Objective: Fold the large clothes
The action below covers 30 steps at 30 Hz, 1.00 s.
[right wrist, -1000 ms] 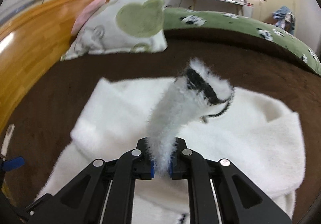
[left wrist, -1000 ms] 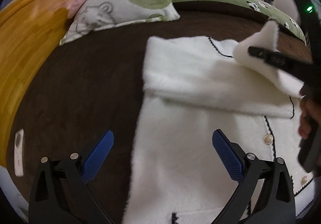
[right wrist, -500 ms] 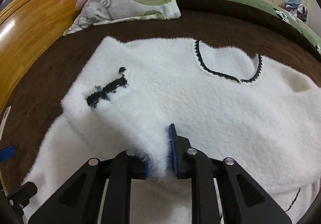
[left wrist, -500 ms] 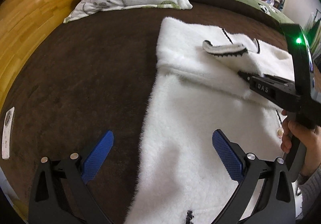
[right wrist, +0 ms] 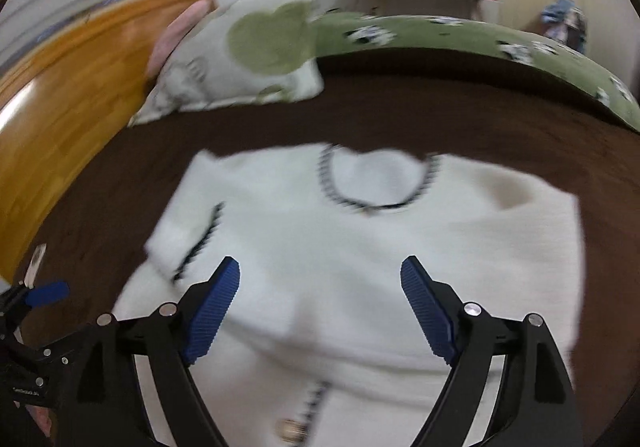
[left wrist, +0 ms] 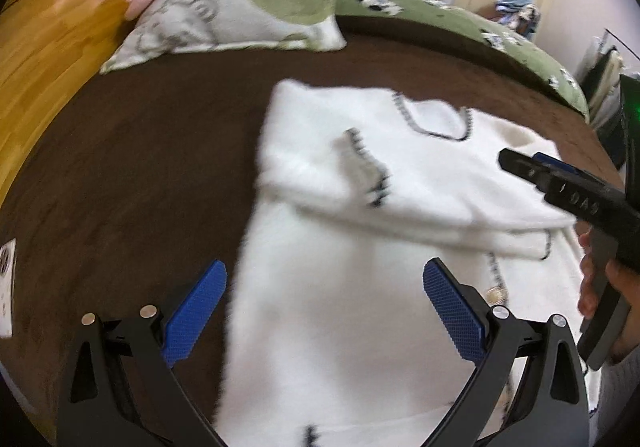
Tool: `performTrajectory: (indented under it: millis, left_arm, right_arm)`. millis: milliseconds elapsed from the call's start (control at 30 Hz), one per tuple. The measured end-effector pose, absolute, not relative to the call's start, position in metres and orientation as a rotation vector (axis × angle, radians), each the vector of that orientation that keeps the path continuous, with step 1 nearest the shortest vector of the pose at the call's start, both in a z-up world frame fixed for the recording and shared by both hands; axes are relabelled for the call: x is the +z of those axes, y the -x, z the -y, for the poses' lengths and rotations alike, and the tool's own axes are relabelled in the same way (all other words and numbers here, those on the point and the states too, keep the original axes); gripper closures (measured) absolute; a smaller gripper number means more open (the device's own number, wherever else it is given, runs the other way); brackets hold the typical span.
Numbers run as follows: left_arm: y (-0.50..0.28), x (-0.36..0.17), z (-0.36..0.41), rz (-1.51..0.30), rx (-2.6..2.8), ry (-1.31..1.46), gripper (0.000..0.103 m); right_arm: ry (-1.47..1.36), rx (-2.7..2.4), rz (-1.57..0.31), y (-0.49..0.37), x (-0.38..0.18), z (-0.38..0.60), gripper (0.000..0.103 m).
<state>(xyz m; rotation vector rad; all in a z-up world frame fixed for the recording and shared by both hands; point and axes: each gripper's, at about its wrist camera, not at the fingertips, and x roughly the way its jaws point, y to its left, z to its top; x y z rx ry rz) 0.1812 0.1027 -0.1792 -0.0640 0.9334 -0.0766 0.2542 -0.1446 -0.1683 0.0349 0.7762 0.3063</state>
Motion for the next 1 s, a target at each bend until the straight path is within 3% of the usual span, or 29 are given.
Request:
performTrajectory:
  millis: [200, 467, 867, 1000]
  left_arm:
    - [-0.212, -0.17, -0.043, -0.906, -0.227, 0.078, 0.006]
    - [-0.27, -0.194, 0.02, -0.917, -0.298, 0.073, 0.006]
    - [-0.29, -0.258, 0.012, -0.993, -0.219, -0.013, 0.006]
    - [-0.285, -0.262, 0.009, -0.96, -0.218, -0.003, 0.006]
  right_arm:
    - [-0.102, 0.185, -0.796, -0.272, -0.162, 0.226, 0.02]
    - [-0.2, 0.108, -0.844, -0.296, -0.2, 0.294, 0.024]
    - [-0.052, 0.051, -0.932, -0.332, -0.261, 0.297, 0.027]
    - [-0.02, 0.047, -0.941, -0.345, -0.277, 0.298, 0.02]
